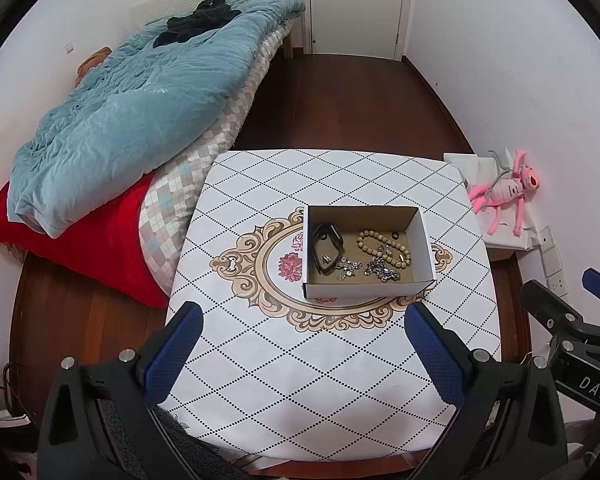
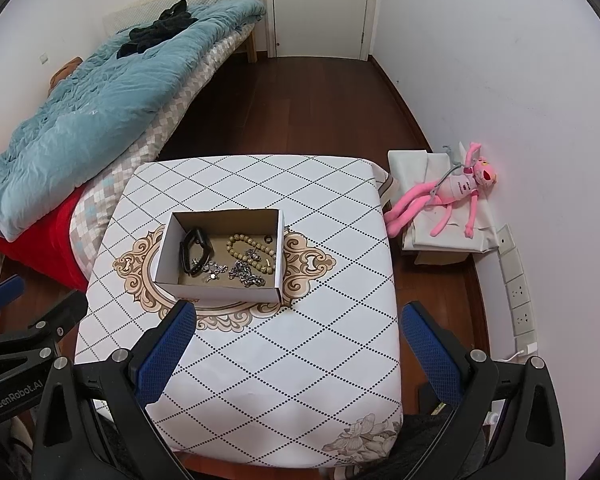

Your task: Organize jewelry

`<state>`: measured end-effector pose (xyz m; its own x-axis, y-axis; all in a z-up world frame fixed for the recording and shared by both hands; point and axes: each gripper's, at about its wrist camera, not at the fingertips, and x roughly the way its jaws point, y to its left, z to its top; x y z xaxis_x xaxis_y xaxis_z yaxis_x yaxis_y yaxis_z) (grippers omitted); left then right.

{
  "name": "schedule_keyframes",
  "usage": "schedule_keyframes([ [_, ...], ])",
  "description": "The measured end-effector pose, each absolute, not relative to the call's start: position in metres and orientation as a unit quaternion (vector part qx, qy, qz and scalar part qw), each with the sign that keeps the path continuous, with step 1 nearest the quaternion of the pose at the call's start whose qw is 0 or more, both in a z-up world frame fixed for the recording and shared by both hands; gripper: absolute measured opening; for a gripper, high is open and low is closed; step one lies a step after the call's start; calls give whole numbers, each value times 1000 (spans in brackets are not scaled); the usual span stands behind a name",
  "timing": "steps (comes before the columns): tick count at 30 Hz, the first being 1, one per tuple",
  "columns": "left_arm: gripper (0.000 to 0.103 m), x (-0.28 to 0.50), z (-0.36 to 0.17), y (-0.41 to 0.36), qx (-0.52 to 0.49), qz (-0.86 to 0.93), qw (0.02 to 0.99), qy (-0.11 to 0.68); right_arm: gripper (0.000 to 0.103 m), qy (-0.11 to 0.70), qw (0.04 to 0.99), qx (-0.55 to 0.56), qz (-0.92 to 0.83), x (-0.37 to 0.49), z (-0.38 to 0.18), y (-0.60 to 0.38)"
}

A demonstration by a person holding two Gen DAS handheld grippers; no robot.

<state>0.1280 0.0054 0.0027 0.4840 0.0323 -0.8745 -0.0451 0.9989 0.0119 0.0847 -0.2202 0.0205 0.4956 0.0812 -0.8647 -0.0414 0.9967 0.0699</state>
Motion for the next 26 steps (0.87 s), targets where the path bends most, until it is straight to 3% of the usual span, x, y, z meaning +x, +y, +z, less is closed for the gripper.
schedule_keyframes([
  [26, 103, 128, 4, 10, -9, 25, 862, 506, 103, 501, 864, 21, 36, 88, 23, -228],
])
